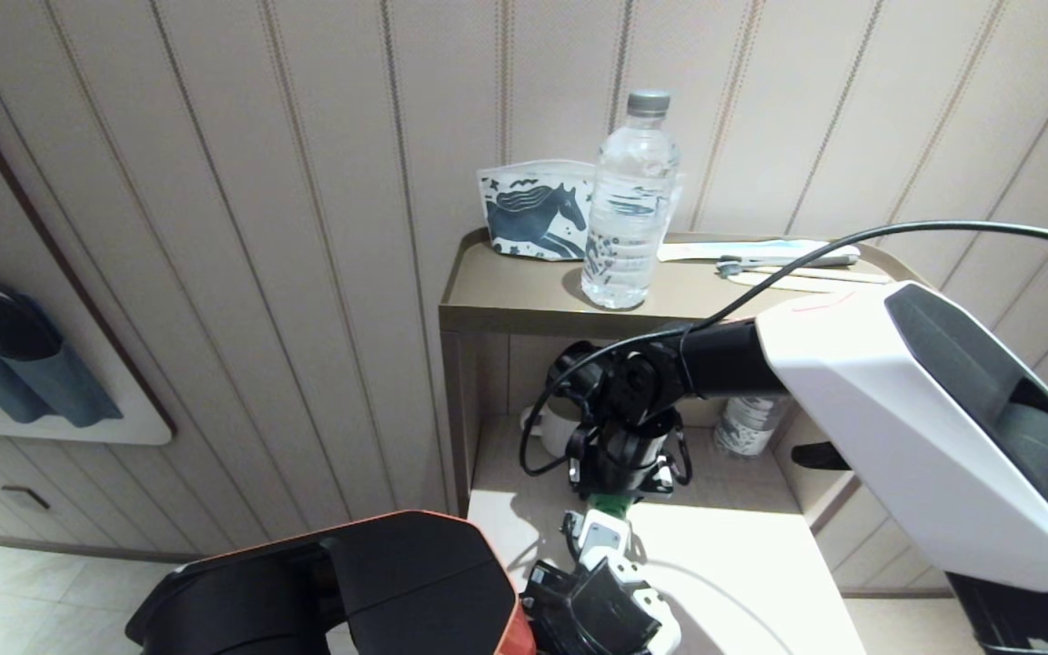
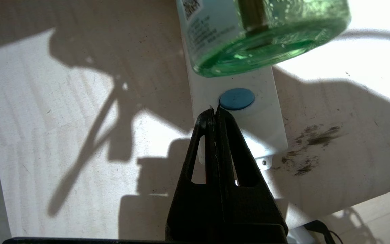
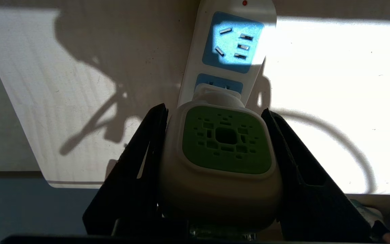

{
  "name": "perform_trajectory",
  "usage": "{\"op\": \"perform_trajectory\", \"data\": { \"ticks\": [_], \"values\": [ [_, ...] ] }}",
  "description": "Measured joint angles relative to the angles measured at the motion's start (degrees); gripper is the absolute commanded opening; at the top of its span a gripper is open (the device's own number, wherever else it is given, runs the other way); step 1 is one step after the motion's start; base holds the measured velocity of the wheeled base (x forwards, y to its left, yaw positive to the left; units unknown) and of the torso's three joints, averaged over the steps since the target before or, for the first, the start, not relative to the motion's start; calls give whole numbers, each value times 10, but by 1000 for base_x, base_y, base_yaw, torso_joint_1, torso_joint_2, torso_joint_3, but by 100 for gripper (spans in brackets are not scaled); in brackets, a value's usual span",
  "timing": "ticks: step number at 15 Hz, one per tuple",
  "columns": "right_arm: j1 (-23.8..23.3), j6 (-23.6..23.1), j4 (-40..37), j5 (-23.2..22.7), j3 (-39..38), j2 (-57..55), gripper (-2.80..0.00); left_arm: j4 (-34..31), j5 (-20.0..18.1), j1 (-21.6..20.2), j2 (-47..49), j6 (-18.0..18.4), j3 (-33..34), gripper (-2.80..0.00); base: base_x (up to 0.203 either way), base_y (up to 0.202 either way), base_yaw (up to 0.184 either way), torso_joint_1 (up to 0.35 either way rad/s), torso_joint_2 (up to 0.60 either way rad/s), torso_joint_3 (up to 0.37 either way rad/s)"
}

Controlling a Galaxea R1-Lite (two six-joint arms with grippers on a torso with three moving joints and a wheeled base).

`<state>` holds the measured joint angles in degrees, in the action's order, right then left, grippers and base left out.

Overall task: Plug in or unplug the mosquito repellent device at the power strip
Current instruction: Hold the socket with your left hand and unplug it with your right hand

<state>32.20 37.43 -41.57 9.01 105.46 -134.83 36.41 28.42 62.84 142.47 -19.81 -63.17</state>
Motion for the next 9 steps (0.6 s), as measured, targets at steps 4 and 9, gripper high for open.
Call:
{"op": "perform_trajectory", "data": {
  "ticks": [4, 9],
  "values": [
    [-1, 1, -9, 0, 0, 9, -280, 0, 0, 0, -1, -1, -3, -280, 0, 0, 0, 0, 0, 0],
    [0, 2, -15, 0, -31, 55, -280, -9, 15, -3, -35, 1, -2, -280, 0, 0, 0, 0, 0, 0]
  ]
}}
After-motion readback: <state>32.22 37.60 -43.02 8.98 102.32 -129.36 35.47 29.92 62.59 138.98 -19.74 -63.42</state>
